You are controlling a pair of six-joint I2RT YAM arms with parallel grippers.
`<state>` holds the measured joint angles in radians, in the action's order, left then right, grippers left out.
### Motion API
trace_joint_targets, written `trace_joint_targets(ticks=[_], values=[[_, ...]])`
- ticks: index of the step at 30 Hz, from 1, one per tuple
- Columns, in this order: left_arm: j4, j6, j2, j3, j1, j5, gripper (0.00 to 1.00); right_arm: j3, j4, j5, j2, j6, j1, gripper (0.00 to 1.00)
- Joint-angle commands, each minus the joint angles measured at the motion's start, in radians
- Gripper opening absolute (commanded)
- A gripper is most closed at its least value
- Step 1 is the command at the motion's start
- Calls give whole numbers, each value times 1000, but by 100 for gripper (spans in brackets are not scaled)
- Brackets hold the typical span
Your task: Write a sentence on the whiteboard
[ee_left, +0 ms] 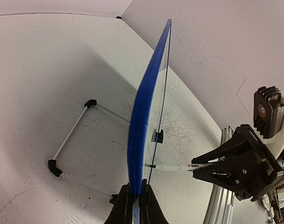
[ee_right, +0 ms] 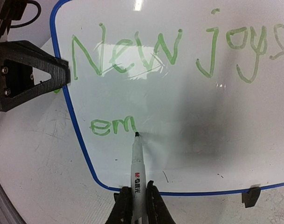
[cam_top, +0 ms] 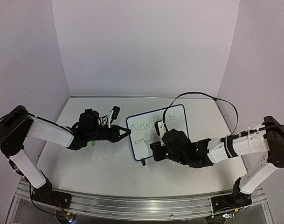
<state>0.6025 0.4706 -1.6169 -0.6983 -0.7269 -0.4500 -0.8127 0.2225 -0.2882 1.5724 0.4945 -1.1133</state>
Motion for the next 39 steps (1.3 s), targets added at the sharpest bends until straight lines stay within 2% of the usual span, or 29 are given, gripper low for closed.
trace_joint_targets(ticks=[1, 5, 20, 39], values=[[-35, -22, 14, 2, -9, -6, 0, 0, 9, -20, -73, -22, 4, 0], [-36, -21, 15, 3, -9, -6, 0, -9, 28, -30, -96, -46, 12, 0], [-37, -23, 19, 3, -9, -7, 0, -75, 56, -6, -22, -105, 39, 0], [-39, -27, 24, 4, -9, -4, 0, -21, 29, 10, 0, -47, 36, 0]])
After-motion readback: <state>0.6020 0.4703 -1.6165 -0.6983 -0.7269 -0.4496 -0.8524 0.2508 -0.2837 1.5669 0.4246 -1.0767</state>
